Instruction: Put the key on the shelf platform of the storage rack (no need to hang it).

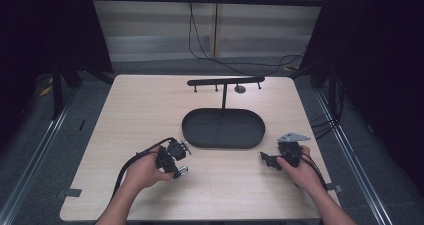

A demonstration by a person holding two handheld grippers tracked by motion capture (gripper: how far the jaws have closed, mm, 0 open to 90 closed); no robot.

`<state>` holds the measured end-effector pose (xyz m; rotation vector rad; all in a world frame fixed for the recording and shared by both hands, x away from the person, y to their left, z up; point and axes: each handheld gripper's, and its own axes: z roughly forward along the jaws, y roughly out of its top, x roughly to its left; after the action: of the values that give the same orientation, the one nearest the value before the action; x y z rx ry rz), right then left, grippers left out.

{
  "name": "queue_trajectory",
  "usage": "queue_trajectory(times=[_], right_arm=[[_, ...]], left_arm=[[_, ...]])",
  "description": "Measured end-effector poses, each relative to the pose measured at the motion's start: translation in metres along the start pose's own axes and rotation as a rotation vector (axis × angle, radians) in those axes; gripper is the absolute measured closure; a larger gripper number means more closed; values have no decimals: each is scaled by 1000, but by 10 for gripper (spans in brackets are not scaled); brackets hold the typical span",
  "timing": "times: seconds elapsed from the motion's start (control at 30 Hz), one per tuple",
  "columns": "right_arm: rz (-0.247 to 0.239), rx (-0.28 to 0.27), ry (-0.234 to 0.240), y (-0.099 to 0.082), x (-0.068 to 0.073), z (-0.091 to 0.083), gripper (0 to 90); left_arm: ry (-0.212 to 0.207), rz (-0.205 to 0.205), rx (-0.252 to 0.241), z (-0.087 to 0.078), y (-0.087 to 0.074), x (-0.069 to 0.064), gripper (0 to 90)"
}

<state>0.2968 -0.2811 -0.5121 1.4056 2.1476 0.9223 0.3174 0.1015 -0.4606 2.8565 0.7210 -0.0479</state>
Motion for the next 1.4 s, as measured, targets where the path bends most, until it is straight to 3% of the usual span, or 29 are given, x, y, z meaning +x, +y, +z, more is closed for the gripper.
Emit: queue_trajectory(times=[0.03,0.17,0.23,0.73,0.97,1.4], right_arm=[[0,0,0,0,0,0,154],[0,0,0,0,0,0,154],[0,0,0,0,0,0,154],[0,0,0,0,0,0,154],[0,0,0,0,0,0,154],[0,0,0,0,0,0,154]], left_arm=[[-9,-21,-29,-9,1,3,825],[-14,-25,17,-6,1,4,825],[-27,-52,13,-5,0,5,827],[-14,-71,45,-14,4,6,831],[-13,-106,36,-27,7,10,831],[-20,-133,11,-46,18,16,830]])
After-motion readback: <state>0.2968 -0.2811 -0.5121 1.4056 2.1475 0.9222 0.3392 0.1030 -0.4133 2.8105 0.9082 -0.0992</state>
